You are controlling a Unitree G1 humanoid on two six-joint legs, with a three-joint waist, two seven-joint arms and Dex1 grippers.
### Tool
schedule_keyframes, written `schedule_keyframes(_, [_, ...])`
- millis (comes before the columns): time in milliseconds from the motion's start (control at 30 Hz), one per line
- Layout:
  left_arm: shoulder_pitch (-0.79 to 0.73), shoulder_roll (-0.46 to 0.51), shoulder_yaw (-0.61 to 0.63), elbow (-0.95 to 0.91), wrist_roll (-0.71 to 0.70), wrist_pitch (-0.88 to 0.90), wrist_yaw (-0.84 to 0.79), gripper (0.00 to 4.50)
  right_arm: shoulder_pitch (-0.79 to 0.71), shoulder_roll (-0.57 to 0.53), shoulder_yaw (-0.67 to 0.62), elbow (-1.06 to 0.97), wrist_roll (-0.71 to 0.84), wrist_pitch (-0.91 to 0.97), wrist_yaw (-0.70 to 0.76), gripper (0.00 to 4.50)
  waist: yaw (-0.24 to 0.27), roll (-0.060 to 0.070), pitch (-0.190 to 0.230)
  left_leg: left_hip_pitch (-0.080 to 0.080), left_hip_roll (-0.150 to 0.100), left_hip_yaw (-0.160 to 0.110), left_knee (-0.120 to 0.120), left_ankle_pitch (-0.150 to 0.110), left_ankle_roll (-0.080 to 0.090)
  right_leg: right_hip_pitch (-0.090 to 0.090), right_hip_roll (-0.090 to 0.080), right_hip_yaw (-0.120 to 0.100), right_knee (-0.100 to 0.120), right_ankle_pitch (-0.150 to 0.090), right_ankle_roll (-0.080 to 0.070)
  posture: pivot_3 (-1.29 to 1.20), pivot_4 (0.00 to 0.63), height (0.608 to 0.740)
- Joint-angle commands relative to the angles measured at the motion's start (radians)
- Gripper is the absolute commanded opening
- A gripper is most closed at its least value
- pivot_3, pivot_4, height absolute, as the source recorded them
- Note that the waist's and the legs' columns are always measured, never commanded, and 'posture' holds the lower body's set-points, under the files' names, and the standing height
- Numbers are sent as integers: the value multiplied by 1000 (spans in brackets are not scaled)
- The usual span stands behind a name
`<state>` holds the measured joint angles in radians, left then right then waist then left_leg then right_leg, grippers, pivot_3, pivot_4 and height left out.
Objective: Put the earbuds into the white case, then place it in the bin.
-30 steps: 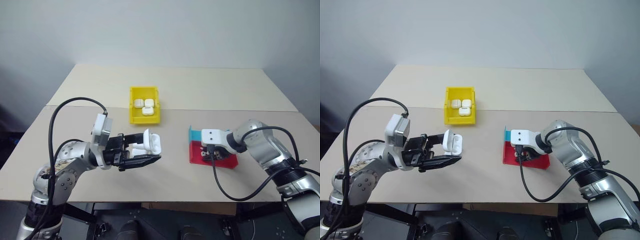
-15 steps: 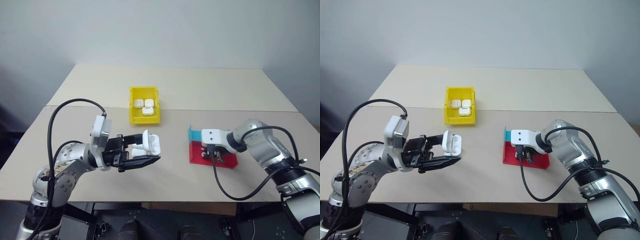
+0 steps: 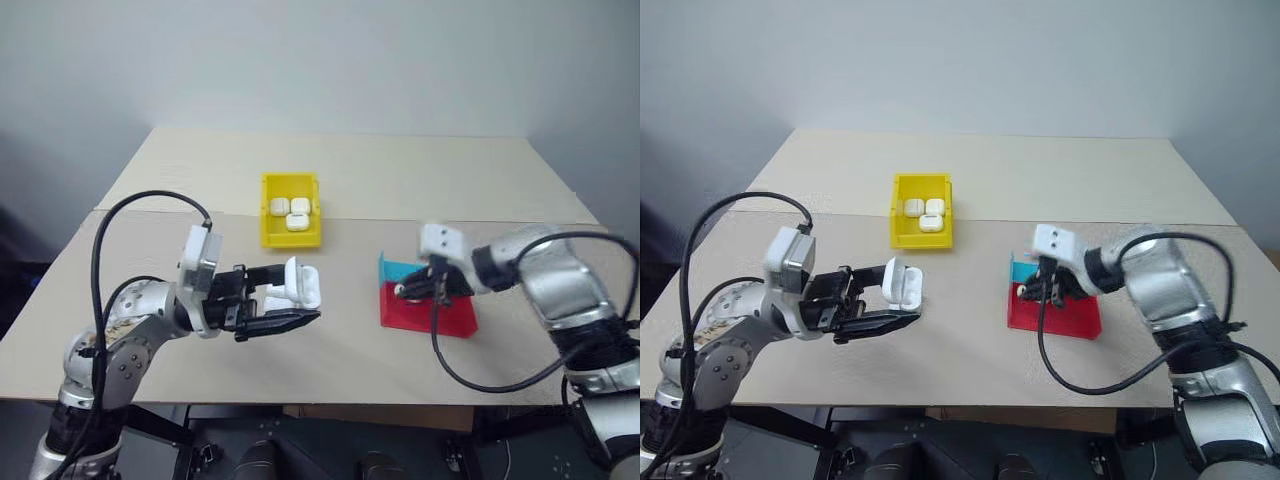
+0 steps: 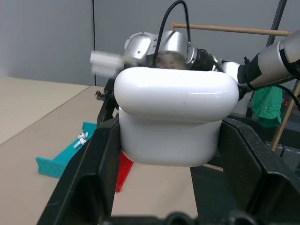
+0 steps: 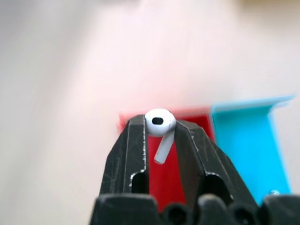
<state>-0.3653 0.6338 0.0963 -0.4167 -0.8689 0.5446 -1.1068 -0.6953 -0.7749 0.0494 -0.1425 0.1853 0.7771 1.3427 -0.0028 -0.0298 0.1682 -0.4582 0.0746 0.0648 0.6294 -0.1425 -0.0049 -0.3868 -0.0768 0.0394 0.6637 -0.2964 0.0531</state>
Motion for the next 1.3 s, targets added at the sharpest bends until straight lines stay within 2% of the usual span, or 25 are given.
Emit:
schedule_keyframes(33, [-50, -4, 3, 17, -23, -6, -21, 2807, 74, 73, -239, -158, 201, 68, -91, 639, 3, 0, 0, 0, 0, 0, 0, 0, 0, 0, 0, 0, 0, 0, 0, 0, 150, 740])
schedule_keyframes(133, [-111, -23, -33, 71, -4, -3, -46, 2807, 106, 203, -370, -272, 337, 99, -240, 639, 5, 0, 0, 0, 0, 0, 1, 0, 0, 0, 0, 0, 1, 0, 0, 0, 150, 740])
schedule_keyframes(200, [-165, -39, -65, 120, 10, 8, -58, 2807, 119, 280, -394, -363, 419, 122, -336, 639, 4, 0, 0, 0, 0, -1, 1, 0, 0, 0, 0, 0, 1, 0, 0, 0, 150, 740])
schedule_keyframes(400, [-263, -68, -128, 213, 48, 15, -95, 2807, 173, 397, -301, -533, 469, 72, -537, 639, 2, 0, 0, 0, 0, 0, -1, 0, 0, -1, 1, 1, 1, 0, 0, 0, 150, 740])
schedule_keyframes(567, [-299, -88, -141, 249, 67, 10, -121, 2807, 188, 443, -252, -566, 492, 15, -624, 639, 2, 0, 0, 0, 0, 0, 0, 0, 0, -1, 0, 0, 1, 0, 0, 0, 150, 740])
schedule_keyframes(800, [-291, -89, -129, 245, 75, 13, -139, 2807, 185, 439, -196, -550, 498, -34, -671, 639, 0, 0, 0, 0, 0, 0, -1, 0, 0, -1, 1, 1, 1, 0, 0, 0, 150, 740])
schedule_keyframes(1300, [-277, -94, -112, 220, 80, -1, -128, 2807, 237, 344, -98, -492, 459, -135, -650, 639, -1, 0, 0, 0, 0, 0, 0, 0, 0, -1, 1, 1, 1, 0, 0, 0, 150, 740])
